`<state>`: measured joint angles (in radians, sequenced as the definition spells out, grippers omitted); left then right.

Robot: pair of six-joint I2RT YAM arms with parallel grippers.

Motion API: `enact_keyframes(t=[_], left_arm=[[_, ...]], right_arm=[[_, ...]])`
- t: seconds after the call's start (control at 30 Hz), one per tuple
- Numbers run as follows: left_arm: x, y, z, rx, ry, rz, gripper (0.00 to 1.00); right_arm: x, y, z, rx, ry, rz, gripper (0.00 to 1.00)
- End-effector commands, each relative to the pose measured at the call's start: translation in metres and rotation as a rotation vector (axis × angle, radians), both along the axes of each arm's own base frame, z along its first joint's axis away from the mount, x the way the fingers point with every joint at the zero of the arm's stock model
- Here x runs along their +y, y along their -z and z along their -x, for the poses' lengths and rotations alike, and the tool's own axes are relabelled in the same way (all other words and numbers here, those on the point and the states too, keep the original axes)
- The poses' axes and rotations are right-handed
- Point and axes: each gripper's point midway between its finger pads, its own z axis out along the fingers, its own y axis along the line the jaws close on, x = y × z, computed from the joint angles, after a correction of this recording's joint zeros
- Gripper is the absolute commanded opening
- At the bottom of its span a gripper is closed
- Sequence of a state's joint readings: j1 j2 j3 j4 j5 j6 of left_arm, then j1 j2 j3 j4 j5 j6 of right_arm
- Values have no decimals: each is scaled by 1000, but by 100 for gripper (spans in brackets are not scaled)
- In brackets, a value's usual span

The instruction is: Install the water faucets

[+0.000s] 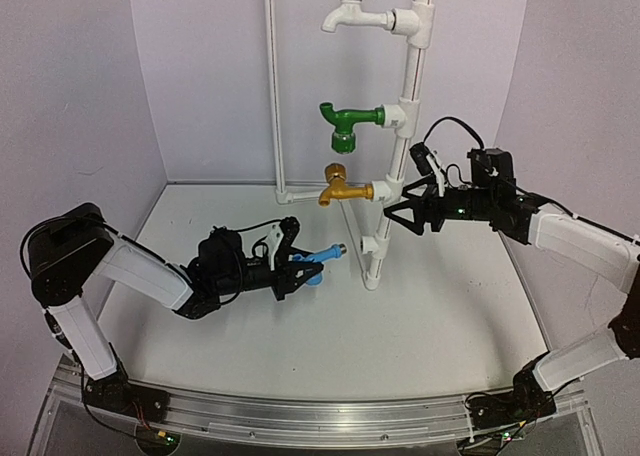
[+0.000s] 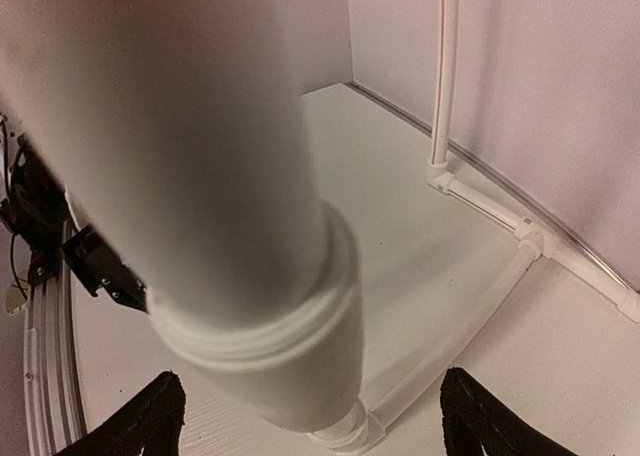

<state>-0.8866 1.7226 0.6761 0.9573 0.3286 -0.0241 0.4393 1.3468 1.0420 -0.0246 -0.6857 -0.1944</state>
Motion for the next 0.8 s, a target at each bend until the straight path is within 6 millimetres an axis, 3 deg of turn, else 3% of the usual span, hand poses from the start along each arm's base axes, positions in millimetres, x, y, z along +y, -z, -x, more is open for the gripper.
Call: enact_keyframes(t=[0.0, 0.37, 0.67, 0.77], left_arm=[[-7, -33, -9, -100, -7, 88, 0], [-12, -23, -20, -102, 8, 64, 0], [-21, -18, -21, -145, 73, 16, 0], [-24, -15, -21, -173, 90, 6, 0]], right_arm=[[-7, -12, -23, -55, 122, -44, 84], [13, -9, -15, -33, -5, -98, 53], [3, -15, -21, -59, 19, -93, 25], [-4, -16, -22, -64, 19, -87, 22]])
